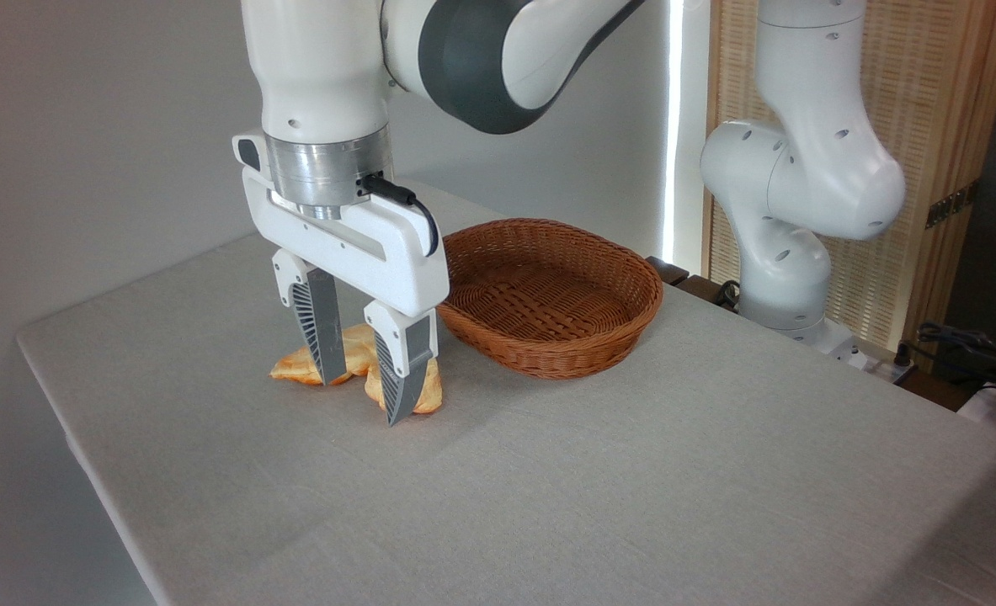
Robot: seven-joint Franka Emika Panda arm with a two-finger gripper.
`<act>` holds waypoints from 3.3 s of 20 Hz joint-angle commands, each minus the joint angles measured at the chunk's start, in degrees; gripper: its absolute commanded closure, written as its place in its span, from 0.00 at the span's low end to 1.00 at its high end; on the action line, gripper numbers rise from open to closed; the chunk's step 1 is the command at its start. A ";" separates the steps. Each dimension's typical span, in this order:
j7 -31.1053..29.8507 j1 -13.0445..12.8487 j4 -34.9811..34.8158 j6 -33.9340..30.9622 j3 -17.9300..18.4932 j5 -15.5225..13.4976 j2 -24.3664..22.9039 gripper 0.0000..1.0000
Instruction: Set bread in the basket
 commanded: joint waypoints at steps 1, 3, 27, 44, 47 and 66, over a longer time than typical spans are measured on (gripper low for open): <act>0.83 -0.71 0.43 0.42 0.81 -0.21 -0.24 0.00; 0.83 -0.71 0.43 0.52 0.81 -0.21 -0.23 0.00; 0.92 -0.80 0.26 0.17 -0.51 0.49 -0.06 0.00; 0.22 -6.60 -5.28 -4.92 -2.53 -0.39 0.03 0.00; 0.04 -8.45 -6.07 -5.98 -2.62 -0.56 0.38 0.00; 0.66 -10.82 -6.42 -3.35 -3.32 0.32 5.83 0.54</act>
